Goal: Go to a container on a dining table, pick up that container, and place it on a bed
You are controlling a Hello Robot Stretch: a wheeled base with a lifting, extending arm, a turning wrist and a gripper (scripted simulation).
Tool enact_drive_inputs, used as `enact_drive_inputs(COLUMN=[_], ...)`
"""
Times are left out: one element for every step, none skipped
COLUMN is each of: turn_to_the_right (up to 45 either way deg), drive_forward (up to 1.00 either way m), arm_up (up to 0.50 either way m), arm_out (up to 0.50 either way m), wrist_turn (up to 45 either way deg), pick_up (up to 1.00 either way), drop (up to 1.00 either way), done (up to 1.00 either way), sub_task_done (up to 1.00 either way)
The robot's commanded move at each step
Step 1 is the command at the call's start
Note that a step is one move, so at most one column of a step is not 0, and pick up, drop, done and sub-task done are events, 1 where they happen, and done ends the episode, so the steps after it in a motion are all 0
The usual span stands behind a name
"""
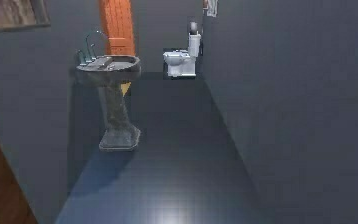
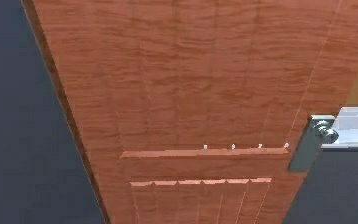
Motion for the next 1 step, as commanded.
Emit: enact_drive_inputs(turn_to_the_right=[0.0], drive_forward=[1.0], arm_up=[0.0], arm_out=[0.0], wrist_turn=[0.0], pick_up=[0.0], drop=[0.0], done=[0.0], sub_task_done=[0.0])
